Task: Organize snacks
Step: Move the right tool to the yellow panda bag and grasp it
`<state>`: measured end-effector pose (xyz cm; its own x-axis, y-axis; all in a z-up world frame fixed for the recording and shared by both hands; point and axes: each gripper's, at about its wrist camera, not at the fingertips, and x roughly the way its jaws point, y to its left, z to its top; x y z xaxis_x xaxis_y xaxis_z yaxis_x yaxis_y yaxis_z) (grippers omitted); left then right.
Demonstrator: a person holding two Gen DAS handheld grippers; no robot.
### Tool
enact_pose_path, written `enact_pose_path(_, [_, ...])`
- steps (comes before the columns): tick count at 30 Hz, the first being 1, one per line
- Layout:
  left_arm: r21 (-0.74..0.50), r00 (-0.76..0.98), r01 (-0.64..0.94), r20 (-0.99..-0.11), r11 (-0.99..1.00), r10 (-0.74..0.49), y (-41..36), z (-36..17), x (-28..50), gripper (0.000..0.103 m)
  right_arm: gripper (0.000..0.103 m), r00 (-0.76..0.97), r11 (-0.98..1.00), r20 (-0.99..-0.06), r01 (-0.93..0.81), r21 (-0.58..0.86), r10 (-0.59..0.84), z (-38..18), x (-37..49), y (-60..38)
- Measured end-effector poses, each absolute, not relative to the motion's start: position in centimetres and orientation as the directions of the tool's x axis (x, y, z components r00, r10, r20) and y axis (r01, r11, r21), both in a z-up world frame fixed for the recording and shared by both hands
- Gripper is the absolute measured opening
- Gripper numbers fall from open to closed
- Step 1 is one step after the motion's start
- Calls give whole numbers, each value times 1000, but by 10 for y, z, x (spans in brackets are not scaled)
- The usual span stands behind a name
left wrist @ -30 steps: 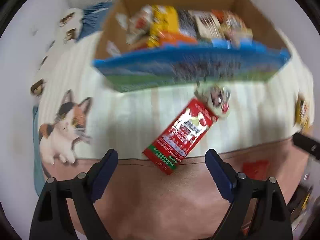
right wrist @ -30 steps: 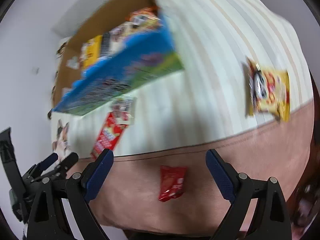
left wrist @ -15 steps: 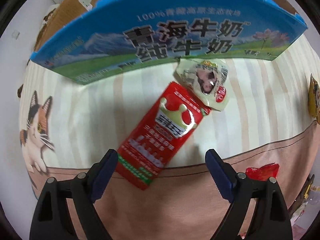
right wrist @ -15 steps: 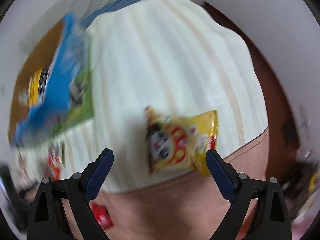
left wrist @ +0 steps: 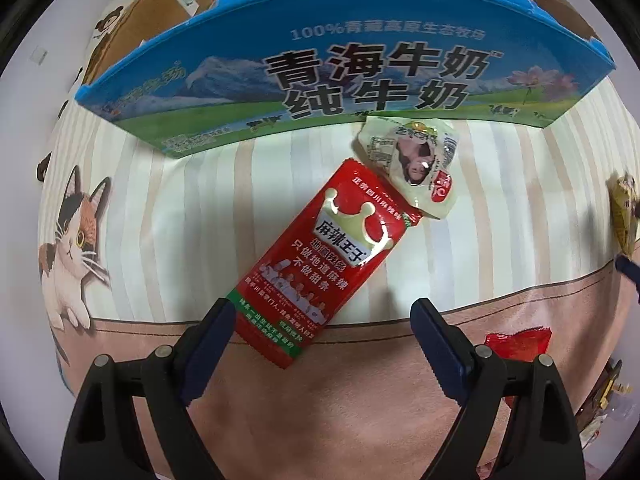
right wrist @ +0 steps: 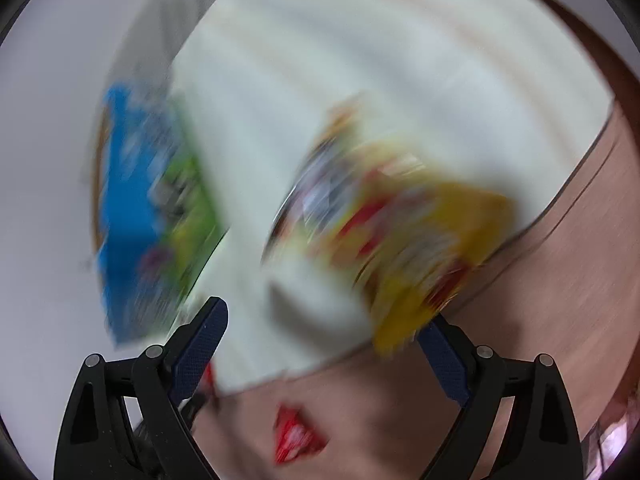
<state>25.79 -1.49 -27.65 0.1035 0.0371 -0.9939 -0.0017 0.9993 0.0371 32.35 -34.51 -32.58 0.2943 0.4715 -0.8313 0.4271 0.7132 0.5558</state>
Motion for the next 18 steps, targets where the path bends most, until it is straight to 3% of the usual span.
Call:
enact_pose_path(2, [38, 106, -9, -994, 999, 39, -13, -274, 256, 89, 95, 246, 804, -874, 346, 484, 420, -312, 321, -326])
enact_pose_path(7, [34, 109, -18, -993, 999, 35, -6, -270, 258, 89, 95, 279, 961, -960, 256, 104, 30, -278, 332, -325])
enact_pose_path(14, [46, 111, -5, -993, 999, 46, -1, -258, 277, 89, 95, 221, 956, -975, 281, 80, 17, -301, 376, -358])
enact_pose_path(18, [35, 103, -12, -994, 999, 36, -2, -255, 279, 89, 95, 194, 882, -962, 396, 256, 192, -324, 367, -383])
